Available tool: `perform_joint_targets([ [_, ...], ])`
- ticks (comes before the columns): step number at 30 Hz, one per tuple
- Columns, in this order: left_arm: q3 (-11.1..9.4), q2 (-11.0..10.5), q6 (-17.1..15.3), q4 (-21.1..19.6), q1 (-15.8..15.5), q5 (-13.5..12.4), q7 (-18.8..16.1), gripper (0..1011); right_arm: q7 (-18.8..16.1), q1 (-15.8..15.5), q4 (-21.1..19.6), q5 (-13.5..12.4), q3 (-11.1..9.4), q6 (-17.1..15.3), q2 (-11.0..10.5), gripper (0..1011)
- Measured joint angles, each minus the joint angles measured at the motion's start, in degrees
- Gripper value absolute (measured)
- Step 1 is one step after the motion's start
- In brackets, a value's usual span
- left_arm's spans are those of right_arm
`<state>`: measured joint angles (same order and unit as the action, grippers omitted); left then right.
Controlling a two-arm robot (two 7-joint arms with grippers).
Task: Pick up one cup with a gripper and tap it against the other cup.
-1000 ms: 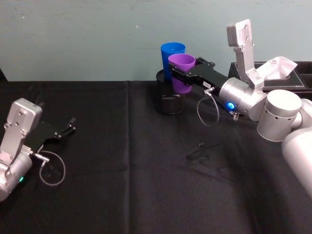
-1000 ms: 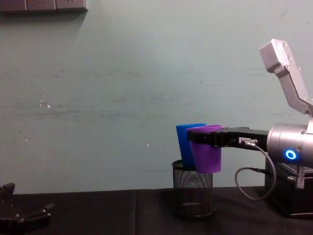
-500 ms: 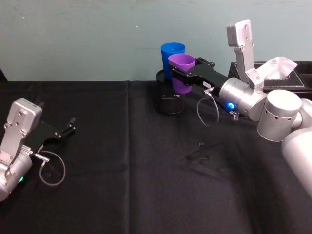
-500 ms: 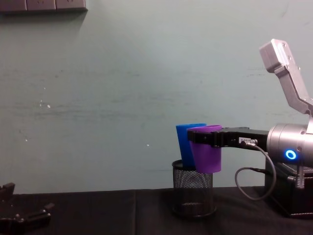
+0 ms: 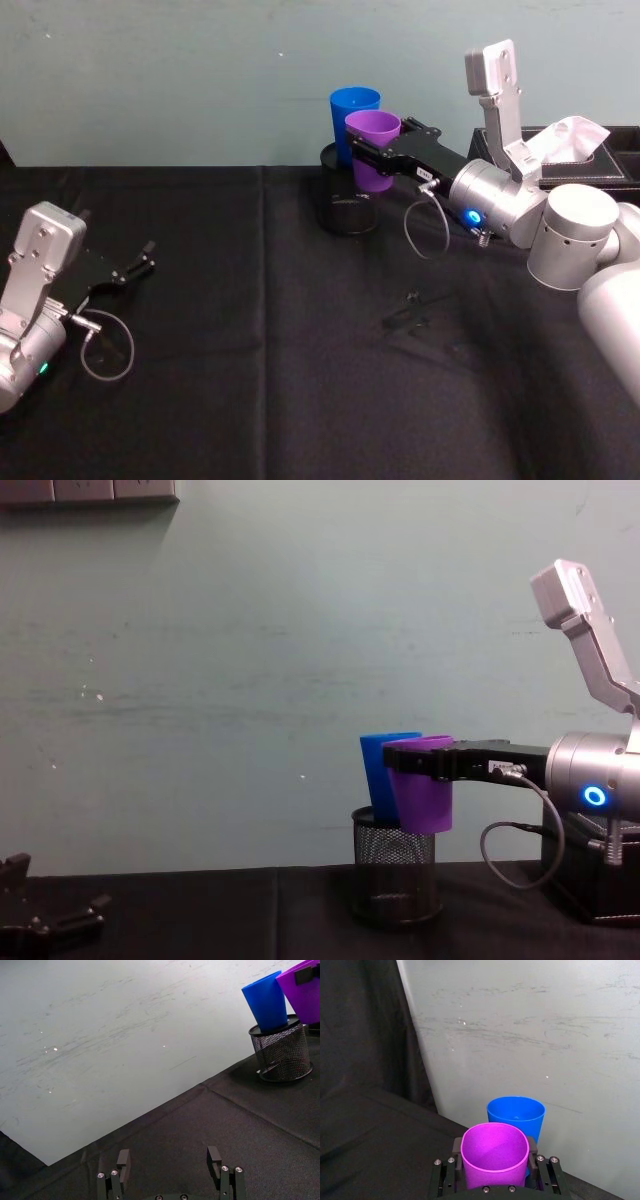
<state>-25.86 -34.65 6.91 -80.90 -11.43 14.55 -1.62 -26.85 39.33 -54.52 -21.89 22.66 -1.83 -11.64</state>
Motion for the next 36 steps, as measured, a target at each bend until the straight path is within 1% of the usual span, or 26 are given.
perform_joint_targets([
  [36, 0.00, 0.00, 0.00, 0.00, 0.00, 0.00, 0.00, 1000, 0.00, 0.00, 0.00, 0.00, 0.00, 0.00, 0.00, 723],
])
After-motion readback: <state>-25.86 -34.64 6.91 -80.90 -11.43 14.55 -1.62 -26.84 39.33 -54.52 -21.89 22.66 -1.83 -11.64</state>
